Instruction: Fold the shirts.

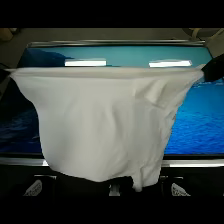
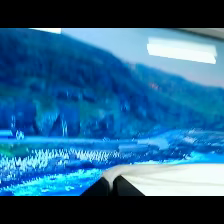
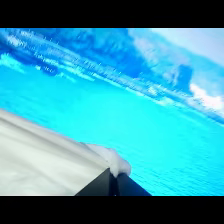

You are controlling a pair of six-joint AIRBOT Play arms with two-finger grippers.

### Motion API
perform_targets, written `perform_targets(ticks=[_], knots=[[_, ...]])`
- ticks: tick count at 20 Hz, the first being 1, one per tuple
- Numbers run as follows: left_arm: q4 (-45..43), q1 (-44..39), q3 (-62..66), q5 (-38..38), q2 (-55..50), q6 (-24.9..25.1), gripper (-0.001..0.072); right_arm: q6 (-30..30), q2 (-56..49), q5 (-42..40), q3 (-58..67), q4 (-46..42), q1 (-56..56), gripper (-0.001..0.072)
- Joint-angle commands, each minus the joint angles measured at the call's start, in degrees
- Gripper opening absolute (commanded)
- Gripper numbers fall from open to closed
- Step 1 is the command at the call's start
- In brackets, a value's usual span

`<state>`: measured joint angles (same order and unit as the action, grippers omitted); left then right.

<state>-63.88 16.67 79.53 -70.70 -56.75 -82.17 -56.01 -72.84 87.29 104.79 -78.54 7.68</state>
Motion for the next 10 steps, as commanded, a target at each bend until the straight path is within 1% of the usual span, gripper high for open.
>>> perform_targets(ticks=[1, 3, 5, 8, 10], knots=[[-1.27, -2.34, -10.27, 7.58, -10.23, 2.34, 0.0021, -2.08, -16.17, -2.45, -1.53, -1.03, -5.53, 0.0015], [-1.11, -3.76, -8.39, 11.47, -18.45, 2.69, 0.0022, -6.58, -22.47, -11.93, -1.53, -0.57, -6.75, 0.0015], [-1.11, -4.61, -4.17, 13.88, -25.59, 2.73, 0.0021, -9.35, -26.53, -19.87, -1.53, 1.16, -6.75, 0.0016], [-1.03, -4.98, 4.17, 15.72, -34.16, 2.69, 0.0022, -9.38, -29.79, -28.92, -1.53, 1.44, -6.78, 0.0016], [-0.87, -4.98, 8.98, 15.65, -38.36, 2.69, 0.0022, -9.35, -31.28, -32.11, -1.53, 1.40, -6.78, 0.0016]])
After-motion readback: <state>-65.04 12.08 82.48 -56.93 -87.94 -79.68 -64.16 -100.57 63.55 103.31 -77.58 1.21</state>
